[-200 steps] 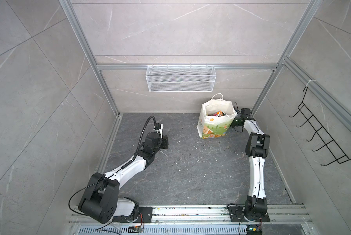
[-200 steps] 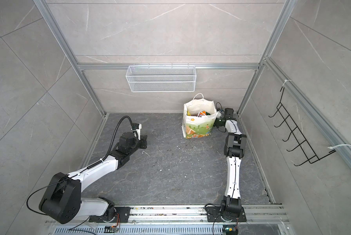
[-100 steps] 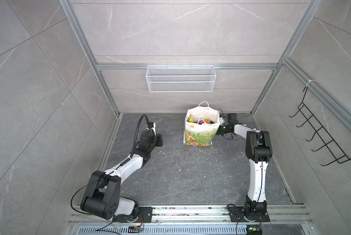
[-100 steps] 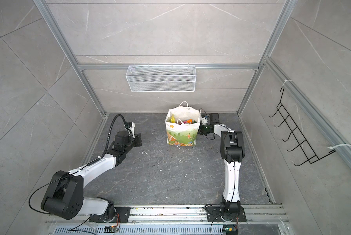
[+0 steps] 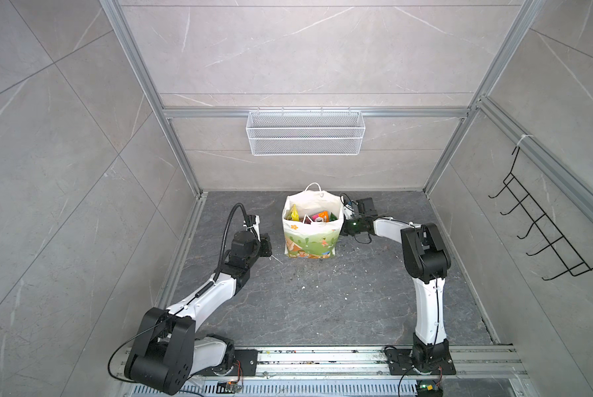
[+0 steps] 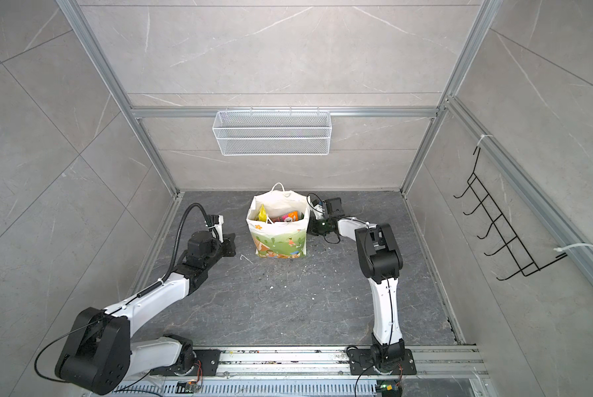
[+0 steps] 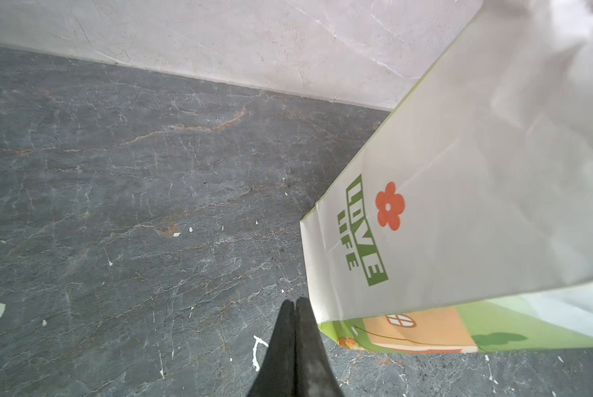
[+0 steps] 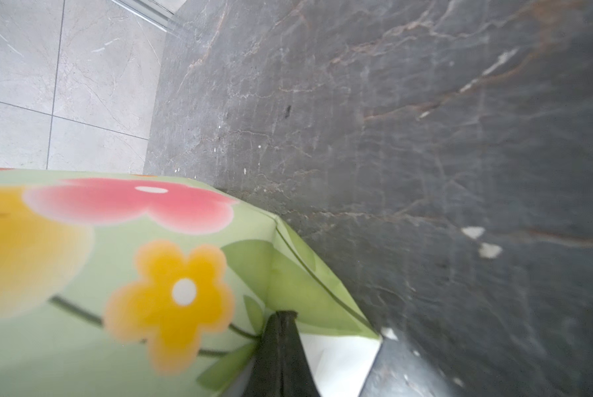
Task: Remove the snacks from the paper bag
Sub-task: 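Drag the paper bag with the right gripper toward the table center, then raise both grippers above the bag's opening on either side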
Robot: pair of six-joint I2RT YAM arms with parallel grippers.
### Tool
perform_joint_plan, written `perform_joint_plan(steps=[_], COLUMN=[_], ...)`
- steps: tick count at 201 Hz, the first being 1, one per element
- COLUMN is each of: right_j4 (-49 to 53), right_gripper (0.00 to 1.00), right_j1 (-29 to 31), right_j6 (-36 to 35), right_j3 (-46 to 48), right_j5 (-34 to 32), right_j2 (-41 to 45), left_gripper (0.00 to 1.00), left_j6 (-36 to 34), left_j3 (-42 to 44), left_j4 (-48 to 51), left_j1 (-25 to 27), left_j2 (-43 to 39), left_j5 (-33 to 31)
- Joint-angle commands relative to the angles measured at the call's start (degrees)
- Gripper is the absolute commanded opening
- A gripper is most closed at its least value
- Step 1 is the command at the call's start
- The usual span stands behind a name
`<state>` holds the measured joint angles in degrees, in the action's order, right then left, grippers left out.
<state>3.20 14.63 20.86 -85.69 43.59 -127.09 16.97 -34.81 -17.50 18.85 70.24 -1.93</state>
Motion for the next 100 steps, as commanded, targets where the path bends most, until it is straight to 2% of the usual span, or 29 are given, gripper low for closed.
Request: perform_joint_plan(steps=[1, 21, 36, 59, 74, 80, 91, 100], right_j4=[-0.03, 3.33, 7.55, 11.57, 15.95, 17.67, 19.29, 20.77], right_gripper=[0.05, 0.06, 0.12, 0.18, 0.22, 0.25, 0.30, 0.34], right_j1=[1.00, 0.94, 0.99, 0.99, 0.98, 0.99, 1.01, 0.99], right_j6=[0.93, 0.40, -0.42, -1.10, -1.45, -1.67, -2.28, -2.44], right_j3=[-0.30, -1.20, -2.27, -1.20, -1.58, -1.85, -1.73, -1.79], right_j5=[-1.41, -3.45, -4.98, -12.03, -17.21, -18.62, -20.58, -21.84], right_j2=[3.05, 4.91, 7.16, 13.35, 17.50, 19.34, 22.91, 25.62], left_gripper=[0.00, 0.00, 0.00, 0.03, 0.05, 0.07, 0.20, 0.22], left_j6=[0.95, 1.33, 0.87, -1.60, -3.34, -3.67, -4.40, -5.07], left_j3=[0.07, -0.19, -1.31, -5.01, -7.99, -9.64, -13.19, -16.31], left_j4=[2.00, 6.46, 10.45, 17.14, 19.58, 20.38, 21.46, 21.88], left_j1=[-0.31, -0.31, -0.31, -0.35, -0.38, -0.38, -0.34, -0.38], left_j2=[-5.00, -9.75, -13.02, -16.29, -17.03, -16.99, -16.43, -15.31], left_j5=[-1.19, -1.25, -1.40, -0.18, 2.74, 4.01, 6.41, 8.60])
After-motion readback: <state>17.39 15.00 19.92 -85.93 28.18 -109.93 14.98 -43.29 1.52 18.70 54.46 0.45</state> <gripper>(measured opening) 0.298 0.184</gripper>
